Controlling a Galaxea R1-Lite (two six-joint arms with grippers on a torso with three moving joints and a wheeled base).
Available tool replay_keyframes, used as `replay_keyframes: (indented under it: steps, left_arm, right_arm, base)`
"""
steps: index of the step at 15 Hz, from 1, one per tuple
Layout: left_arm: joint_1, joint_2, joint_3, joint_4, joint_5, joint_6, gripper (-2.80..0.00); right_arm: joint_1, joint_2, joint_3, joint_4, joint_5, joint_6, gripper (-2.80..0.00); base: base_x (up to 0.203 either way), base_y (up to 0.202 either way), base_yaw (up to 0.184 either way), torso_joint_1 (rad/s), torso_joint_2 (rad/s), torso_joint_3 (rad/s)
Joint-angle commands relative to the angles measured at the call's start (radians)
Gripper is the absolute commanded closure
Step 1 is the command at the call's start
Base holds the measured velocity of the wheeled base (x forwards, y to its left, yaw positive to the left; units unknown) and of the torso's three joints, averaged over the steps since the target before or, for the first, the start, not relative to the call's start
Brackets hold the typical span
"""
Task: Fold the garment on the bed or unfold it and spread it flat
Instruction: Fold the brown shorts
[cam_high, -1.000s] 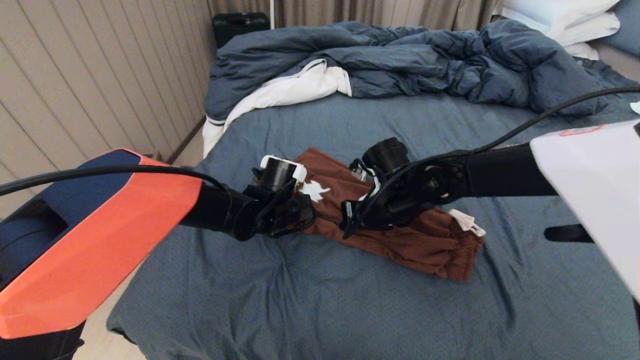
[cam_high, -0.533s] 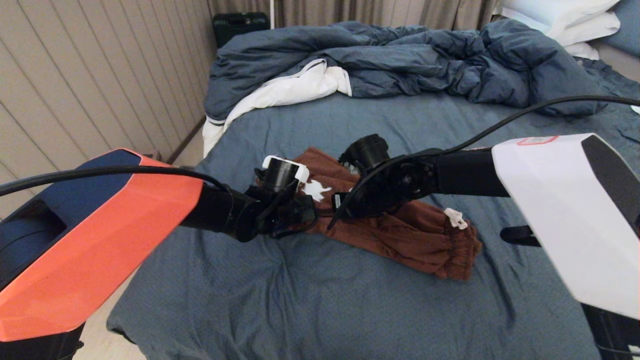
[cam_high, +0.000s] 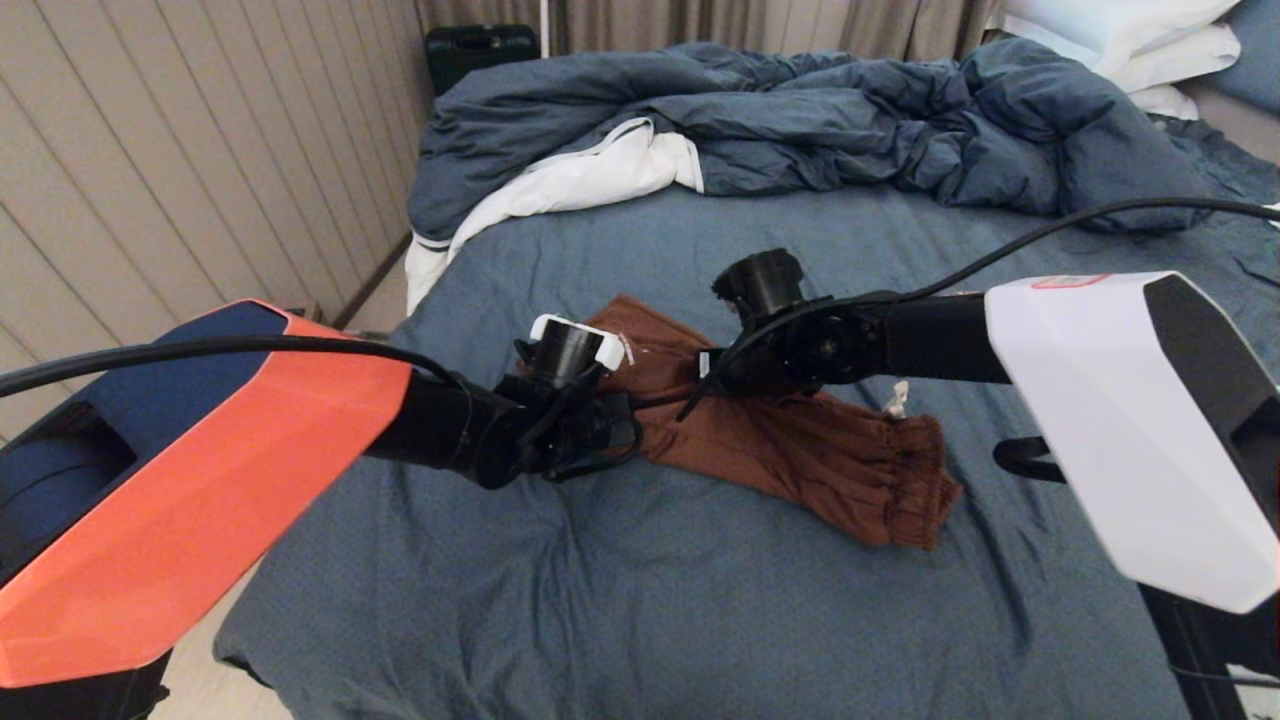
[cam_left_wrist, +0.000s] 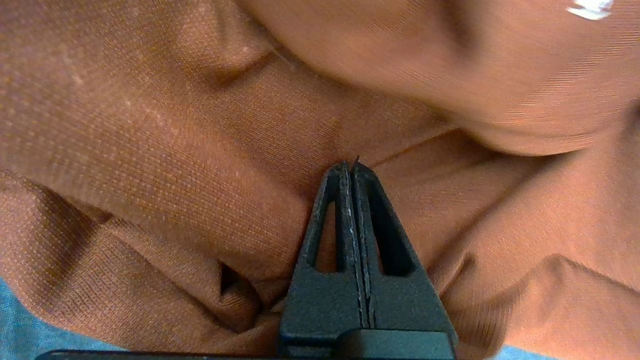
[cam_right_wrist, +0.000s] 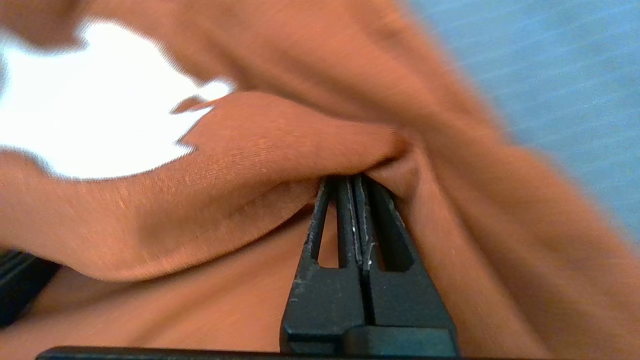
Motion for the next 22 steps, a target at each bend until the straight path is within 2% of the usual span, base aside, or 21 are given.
replay_keyframes:
  steps: [1, 4, 8, 9, 11, 13, 15, 19, 22]
  left_arm:
    - [0.001, 0.008, -0.003, -0.001, 0.002, -0.003, 0.00]
    - [0.001, 0.010, -0.006, -0.001, 0.002, -0.002, 0.00]
    - [0.001, 0.009, -0.004, -0.001, 0.002, -0.002, 0.00]
    - [0.001, 0.005, -0.004, -0.001, 0.002, -0.002, 0.00]
    - [0.001, -0.004, -0.002, -0.001, 0.002, -0.003, 0.00]
    - [-0.001, -0.017, 0.001, -0.001, 0.002, -0.003, 0.00]
    - [0.000, -0.023, 0.002, 0.000, 0.002, -0.003, 0.00]
    - [0.000, -0.041, 0.005, 0.002, 0.002, -0.003, 0.00]
    - [-0.001, -0.044, 0.006, 0.002, 0.002, -0.005, 0.00]
  right_arm:
    - [-0.026, -0.038, 0.004, 0.004, 0.000, 0.004, 0.00]
    - [-0.056, -0.066, 0.018, 0.006, -0.001, 0.013, 0.00]
    - [-0.146, -0.068, 0.011, 0.002, 0.004, 0.014, 0.00]
    - [-0.171, -0.078, 0.014, 0.003, 0.007, 0.023, 0.00]
    - [-0.170, -0.122, 0.015, 0.003, 0.031, 0.064, 0.00]
    - [-0.140, -0.170, 0.017, 0.005, 0.092, 0.087, 0.00]
    - [-0.058, -0.209, 0.017, 0.010, 0.123, 0.108, 0.00]
    - [0.090, -0.195, 0.027, 0.055, 0.135, 0.113, 0.00]
    - [0.119, -0.109, 0.038, 0.079, 0.135, 0.116, 0.00]
  base:
    - [0.000, 0.000, 0.000, 0.000, 0.00, 0.000]
    - [0.000, 0.000, 0.000, 0.000, 0.00, 0.000]
    - [0.000, 0.000, 0.000, 0.000, 0.00, 0.000]
    - [0.000, 0.000, 0.000, 0.000, 0.00, 0.000]
    - [0.000, 0.000, 0.000, 0.000, 0.00, 0.000]
    - [0.000, 0.000, 0.000, 0.000, 0.00, 0.000]
    - [0.000, 0.000, 0.000, 0.000, 0.00, 0.000]
    - [0.000, 0.000, 0.000, 0.000, 0.00, 0.000]
    - [0.000, 0.000, 0.000, 0.000, 0.00, 0.000]
